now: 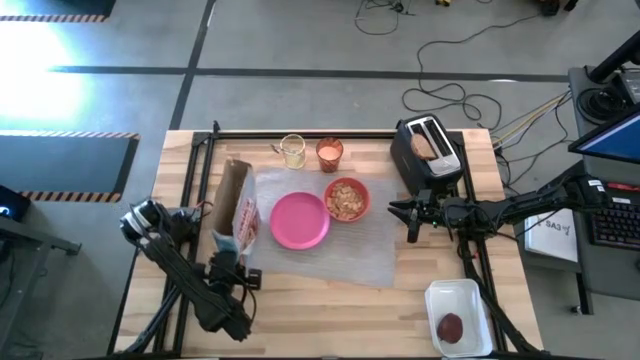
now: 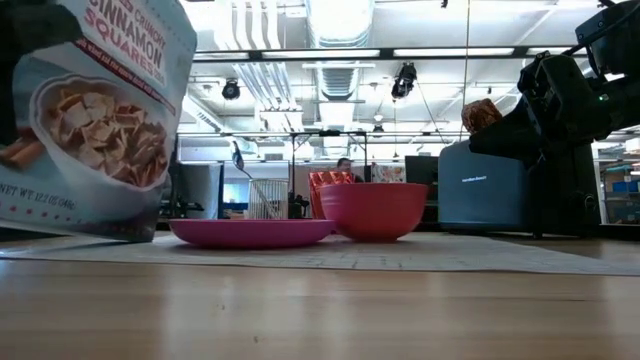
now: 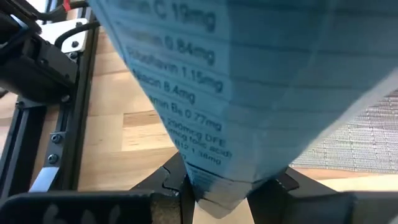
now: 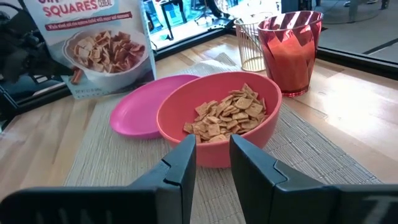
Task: Arrange a breakfast setting
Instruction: Pour the cereal from the cereal box into the red bowl
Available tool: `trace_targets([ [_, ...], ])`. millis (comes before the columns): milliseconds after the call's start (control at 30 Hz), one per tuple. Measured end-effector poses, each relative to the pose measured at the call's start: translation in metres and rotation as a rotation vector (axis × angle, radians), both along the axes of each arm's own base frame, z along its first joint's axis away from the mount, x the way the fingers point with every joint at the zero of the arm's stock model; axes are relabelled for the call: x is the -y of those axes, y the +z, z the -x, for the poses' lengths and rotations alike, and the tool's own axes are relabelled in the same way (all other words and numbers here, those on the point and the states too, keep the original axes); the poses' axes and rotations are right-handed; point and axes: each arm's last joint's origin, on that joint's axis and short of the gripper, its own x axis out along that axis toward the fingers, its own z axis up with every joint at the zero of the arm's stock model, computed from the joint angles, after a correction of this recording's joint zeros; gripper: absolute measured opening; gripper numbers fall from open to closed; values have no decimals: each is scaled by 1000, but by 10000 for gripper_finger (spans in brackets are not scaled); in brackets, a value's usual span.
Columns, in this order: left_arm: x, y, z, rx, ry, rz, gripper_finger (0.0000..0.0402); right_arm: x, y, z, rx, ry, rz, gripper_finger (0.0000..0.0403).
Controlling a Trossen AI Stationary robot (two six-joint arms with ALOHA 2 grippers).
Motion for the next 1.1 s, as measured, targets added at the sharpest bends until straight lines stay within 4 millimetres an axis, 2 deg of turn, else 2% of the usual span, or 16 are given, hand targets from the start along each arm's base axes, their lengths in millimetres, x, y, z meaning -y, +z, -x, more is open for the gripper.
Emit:
trace_targets([
  [333,-4,12,-3,77,-28,-8,93,0,0,0,0,0,0,86],
  [833,-31,24,0,178,-73,-85,93,0,0,0,0,0,0,86],
  [1100,-27,20,-1,144,-52,-63,93,0,0,0,0,0,0,86],
])
